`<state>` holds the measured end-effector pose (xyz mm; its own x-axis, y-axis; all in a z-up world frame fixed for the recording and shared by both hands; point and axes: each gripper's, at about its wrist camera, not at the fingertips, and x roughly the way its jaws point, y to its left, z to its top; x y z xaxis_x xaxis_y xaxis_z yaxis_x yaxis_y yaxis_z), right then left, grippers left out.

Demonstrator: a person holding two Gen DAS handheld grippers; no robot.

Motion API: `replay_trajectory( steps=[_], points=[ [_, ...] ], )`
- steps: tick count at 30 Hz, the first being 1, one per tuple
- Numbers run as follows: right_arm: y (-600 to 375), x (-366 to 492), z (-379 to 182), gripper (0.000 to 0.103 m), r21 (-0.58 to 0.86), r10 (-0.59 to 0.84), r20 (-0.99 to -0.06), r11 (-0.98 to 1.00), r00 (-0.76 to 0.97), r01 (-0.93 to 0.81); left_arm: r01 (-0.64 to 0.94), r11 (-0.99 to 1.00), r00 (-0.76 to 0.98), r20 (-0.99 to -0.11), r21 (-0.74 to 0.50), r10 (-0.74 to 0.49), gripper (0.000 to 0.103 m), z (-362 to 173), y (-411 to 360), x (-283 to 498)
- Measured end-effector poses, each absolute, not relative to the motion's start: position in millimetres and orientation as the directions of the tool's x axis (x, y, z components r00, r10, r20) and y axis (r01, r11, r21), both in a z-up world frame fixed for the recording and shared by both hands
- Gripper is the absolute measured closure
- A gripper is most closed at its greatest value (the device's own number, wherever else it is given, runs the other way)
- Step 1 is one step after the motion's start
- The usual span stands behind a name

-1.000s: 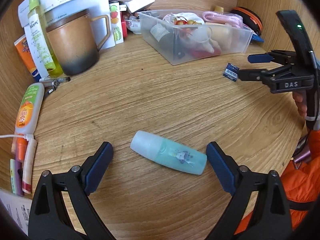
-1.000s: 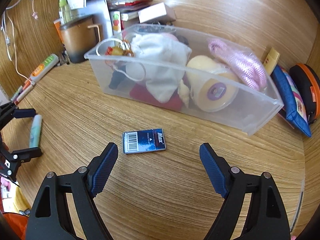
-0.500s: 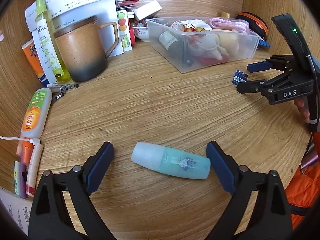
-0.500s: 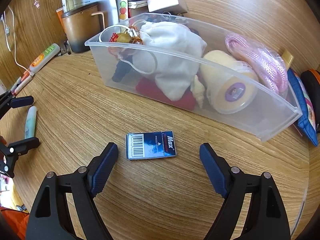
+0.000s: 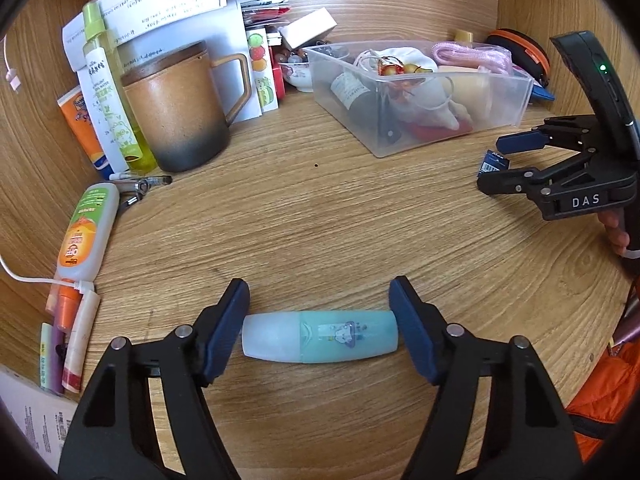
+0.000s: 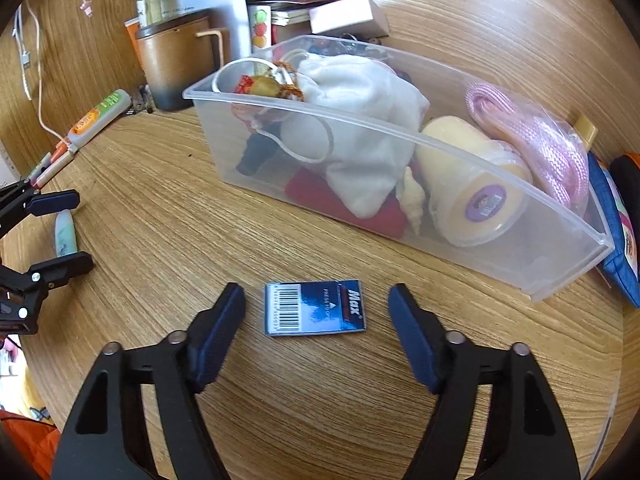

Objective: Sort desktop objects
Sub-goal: 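Grasp the light-blue bottle with the left tool while the right tool grasps the blue card pack, then carry the light-blue bottle and blue card pack over the clear box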

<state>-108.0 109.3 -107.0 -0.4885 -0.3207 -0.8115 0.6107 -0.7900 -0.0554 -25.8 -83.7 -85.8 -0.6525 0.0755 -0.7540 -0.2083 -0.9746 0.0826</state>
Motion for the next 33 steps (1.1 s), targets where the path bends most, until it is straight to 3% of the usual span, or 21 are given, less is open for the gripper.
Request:
replay_trajectory(
  steps=[10, 33],
  points=[
    [102.1, -105.8, -105.7, 0.058, -0.029, -0.364, -0.809, -0.759, -0.462, 0.65, -0.142, -0.987, -0.652, -0.757, 0.074, 0.037, 0.031, -85.6, -91.1, -26.5],
    [107.8, -97.5, -93.4, 0.058, -0.028, -0.403, -0.781, -0.74, -0.477, 0.672, -0.117, -0.993, -0.732, -0.676, 0.012, 0.078, 0.031, -41.2, -81.6, -25.3]
  ],
)
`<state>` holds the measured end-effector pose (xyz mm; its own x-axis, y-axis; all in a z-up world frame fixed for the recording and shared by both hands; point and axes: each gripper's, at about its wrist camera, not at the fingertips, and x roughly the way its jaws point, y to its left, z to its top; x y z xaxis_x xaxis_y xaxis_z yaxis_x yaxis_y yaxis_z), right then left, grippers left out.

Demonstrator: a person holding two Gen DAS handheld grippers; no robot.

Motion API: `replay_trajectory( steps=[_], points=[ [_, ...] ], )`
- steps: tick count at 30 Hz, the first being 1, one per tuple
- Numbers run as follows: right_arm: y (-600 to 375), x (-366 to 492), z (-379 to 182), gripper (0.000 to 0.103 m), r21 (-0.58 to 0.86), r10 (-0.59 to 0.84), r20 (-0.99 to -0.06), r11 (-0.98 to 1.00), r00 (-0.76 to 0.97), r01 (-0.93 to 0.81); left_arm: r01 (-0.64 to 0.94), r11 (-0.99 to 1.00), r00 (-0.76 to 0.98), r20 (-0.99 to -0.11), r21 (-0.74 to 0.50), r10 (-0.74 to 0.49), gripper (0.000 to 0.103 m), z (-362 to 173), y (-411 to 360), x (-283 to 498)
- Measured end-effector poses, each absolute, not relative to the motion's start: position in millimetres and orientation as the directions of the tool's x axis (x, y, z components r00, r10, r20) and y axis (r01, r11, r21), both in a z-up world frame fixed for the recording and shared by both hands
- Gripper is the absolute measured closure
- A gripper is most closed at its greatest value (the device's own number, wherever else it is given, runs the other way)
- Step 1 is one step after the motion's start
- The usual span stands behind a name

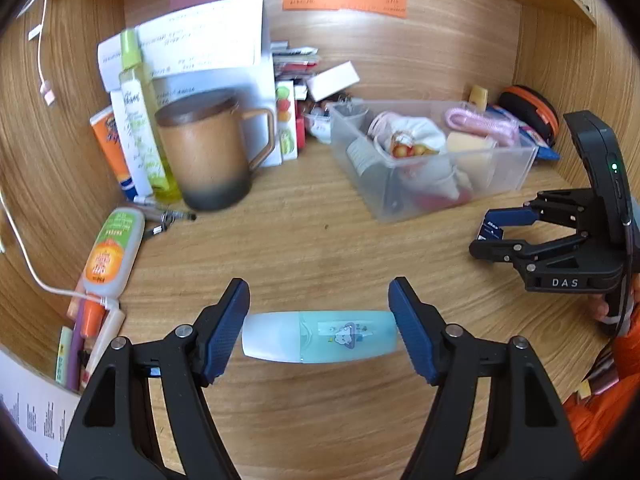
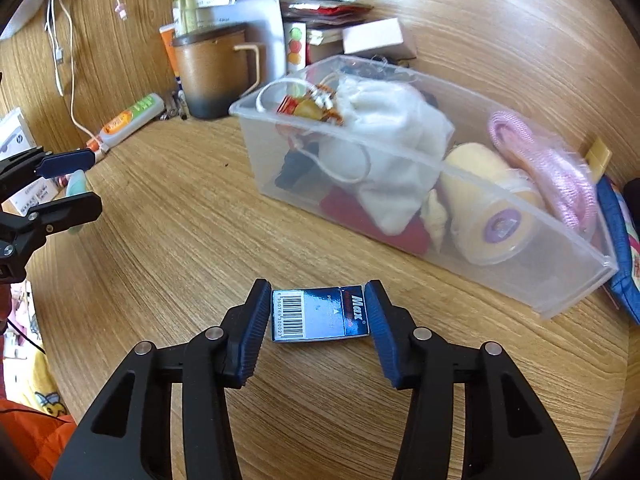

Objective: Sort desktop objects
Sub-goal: 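Carry the light-blue bottle and blue card pack over the clear box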

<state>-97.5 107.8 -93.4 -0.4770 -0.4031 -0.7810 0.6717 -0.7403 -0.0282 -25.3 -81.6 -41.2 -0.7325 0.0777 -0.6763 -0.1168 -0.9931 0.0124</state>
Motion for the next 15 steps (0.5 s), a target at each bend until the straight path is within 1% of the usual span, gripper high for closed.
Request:
replay_trajectory(
  steps=[15],
  points=[
    [154.4, -99.4, -38.7, 0.058, -0.067, -0.414, -0.674, -0.791, -0.612, 0.609, -0.168, -0.986, -0.799, -0.583, -0.012, 0.143, 0.032, -5.3, -35.0, -49.6]
  ],
)
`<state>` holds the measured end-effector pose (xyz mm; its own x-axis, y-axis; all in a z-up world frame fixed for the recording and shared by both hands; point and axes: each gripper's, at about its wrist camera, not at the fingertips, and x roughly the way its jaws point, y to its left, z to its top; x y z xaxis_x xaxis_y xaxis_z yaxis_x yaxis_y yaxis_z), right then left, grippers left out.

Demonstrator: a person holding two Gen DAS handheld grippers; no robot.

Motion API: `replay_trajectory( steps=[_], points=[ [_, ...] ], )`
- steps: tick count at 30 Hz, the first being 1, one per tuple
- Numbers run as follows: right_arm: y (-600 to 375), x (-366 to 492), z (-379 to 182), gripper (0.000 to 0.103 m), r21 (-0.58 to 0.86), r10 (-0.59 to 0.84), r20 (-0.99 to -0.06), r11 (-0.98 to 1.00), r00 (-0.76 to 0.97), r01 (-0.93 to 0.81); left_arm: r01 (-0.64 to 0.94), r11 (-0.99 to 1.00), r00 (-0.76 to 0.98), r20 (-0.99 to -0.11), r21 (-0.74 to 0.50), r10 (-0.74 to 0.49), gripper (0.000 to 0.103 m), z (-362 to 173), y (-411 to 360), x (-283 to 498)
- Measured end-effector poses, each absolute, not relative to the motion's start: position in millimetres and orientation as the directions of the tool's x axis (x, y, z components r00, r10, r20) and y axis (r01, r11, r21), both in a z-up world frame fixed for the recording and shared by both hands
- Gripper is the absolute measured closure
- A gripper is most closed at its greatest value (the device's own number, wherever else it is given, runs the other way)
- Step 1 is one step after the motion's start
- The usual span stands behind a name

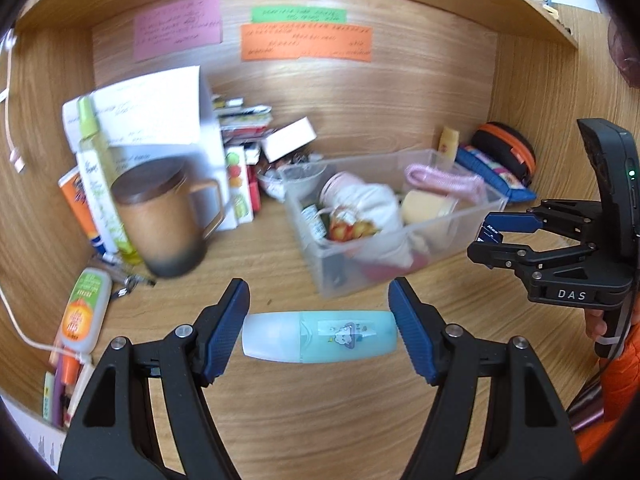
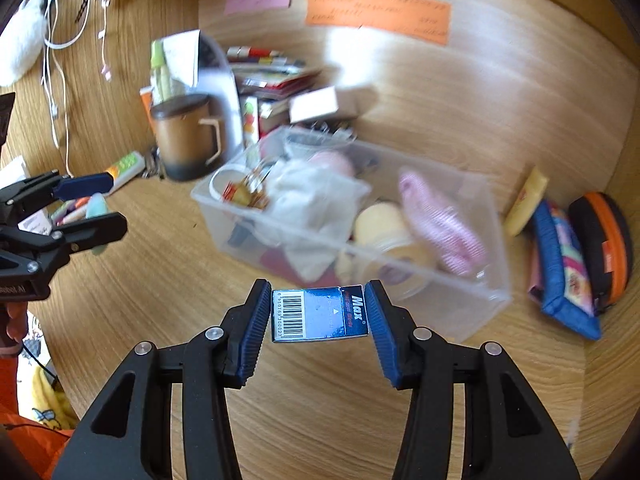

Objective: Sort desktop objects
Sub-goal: 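Carry the light-blue bottle and blue card pack over the clear box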

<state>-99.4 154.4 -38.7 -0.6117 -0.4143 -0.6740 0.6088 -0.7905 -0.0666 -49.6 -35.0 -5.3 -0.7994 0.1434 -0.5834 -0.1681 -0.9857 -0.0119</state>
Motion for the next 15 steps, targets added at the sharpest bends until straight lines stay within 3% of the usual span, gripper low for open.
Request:
replay_trajectory(
  steps=[15],
  points=[
    [171.4, -123.4, -9.0, 0.058, -0.072, -0.424, -0.615, -0.809, -0.665, 0.583, -0.209, -0.977, -0.802, -0.563, -0.048, 0.199, 0.032, 8.4, -0.3, -98.4]
  ],
)
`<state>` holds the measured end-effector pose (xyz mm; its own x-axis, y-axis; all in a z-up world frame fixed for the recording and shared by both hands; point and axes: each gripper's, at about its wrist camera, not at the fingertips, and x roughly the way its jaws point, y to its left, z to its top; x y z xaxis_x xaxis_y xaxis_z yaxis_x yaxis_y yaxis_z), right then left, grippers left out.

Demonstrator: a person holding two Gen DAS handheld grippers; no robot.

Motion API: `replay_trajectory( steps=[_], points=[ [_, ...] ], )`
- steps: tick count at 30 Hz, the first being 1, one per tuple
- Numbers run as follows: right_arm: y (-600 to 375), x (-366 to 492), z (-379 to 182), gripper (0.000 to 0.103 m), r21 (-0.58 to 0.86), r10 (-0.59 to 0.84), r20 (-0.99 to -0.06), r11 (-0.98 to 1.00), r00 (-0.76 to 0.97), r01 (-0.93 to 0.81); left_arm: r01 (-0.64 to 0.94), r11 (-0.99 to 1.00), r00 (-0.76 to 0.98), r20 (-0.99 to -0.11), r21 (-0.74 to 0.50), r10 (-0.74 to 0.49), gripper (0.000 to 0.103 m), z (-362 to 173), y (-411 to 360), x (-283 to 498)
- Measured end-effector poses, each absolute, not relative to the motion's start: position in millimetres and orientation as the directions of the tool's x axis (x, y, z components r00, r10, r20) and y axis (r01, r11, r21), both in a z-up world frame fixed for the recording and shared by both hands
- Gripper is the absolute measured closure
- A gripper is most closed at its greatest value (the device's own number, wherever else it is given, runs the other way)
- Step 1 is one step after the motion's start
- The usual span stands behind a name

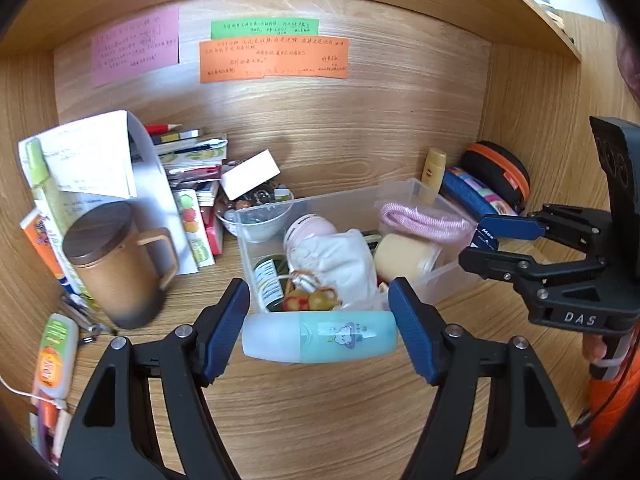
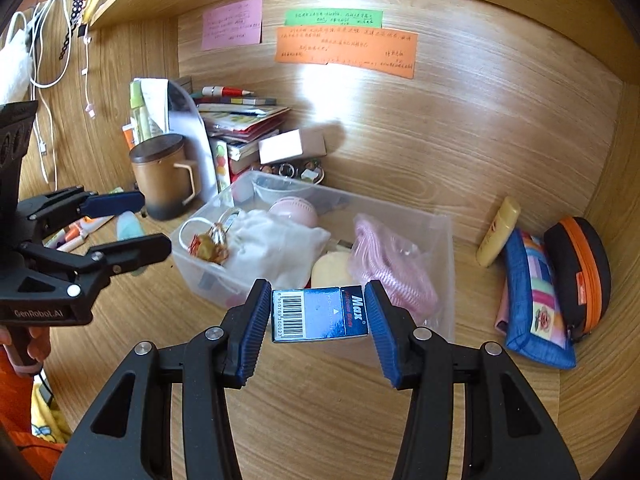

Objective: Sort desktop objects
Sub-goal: 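Carry the light-blue bottle and blue card pack over the clear box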

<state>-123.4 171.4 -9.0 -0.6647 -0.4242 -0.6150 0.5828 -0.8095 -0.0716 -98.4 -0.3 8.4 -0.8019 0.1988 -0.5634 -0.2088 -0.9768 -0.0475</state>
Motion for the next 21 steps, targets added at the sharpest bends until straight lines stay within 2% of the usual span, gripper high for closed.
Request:
replay_trajectory(
  steps=[7, 21],
  points=[
    [168.4, -138.9, -3.4, 0.058, -0.073, -0.434, -0.601, -0.806, -0.67, 0.588, -0.218, -0.971, -0.793, -0.56, -0.102, 0.237, 0.032, 11.1, 5.9, -121.0],
    [150.0, -170.5, -24.9, 0.058, -0.097, -0.409, -0.648, -0.792, -0.642, 0.602, -0.222, -0.959, -0.755, -0.592, -0.176, 0.283, 0.032, 2.6, 9.1, -171.3]
  ],
)
